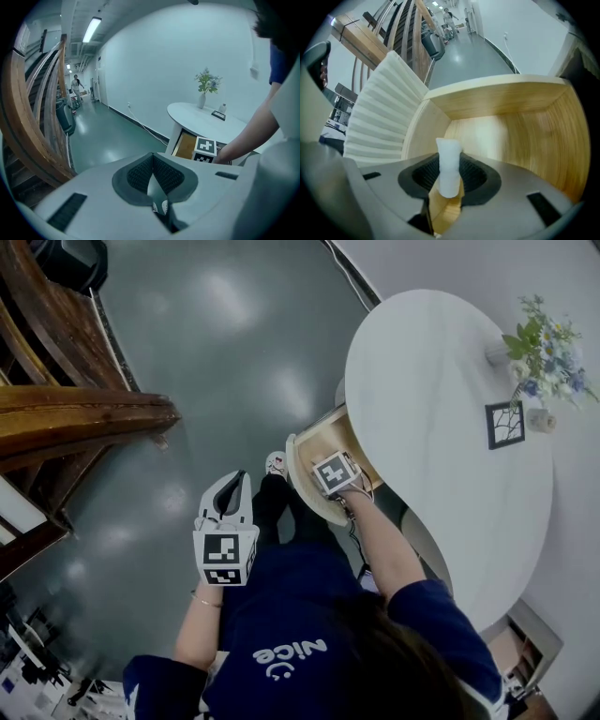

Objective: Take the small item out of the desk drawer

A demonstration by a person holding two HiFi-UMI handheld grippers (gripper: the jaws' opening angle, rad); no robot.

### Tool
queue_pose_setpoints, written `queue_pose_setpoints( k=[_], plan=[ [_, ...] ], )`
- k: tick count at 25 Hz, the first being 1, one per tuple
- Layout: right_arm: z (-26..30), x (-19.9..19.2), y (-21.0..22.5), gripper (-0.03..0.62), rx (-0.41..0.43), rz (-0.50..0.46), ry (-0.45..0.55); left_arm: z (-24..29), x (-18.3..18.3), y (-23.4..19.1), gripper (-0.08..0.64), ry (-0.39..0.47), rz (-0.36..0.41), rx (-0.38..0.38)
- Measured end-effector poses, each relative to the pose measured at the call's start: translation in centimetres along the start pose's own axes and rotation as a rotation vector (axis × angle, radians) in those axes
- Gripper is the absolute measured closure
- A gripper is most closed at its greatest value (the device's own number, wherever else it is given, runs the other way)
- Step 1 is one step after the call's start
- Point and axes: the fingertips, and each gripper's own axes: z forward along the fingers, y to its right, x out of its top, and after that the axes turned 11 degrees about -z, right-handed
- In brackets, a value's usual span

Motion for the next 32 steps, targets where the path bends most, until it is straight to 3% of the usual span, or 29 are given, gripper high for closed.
queue_pose_setpoints(
  k=[3,9,21,32],
  plan=[
    [-1.2,-0.2,-0.7,0.456,0.018,0.033,0.016,0.2,0.6,0.4,0.557,0.010,-0.007,-0.018],
    [-3.4,1.8,-2.0,0.456,0.049,0.074,0.158,0.5,1.8,1.0,0.557,0.032,0.003,-0.051],
    [-9.8,3.3,-3.3,0.457,-0.036,0.094,0.349,1.5,2.9,3.4,0.557,0.043,-0.006,-0.162],
    [-17.2,4.7,-3.3,0.457,-0.150,0.174,0.553,1.8,5.0,5.8,0.557,0.079,0.041,-0.237]
  ],
)
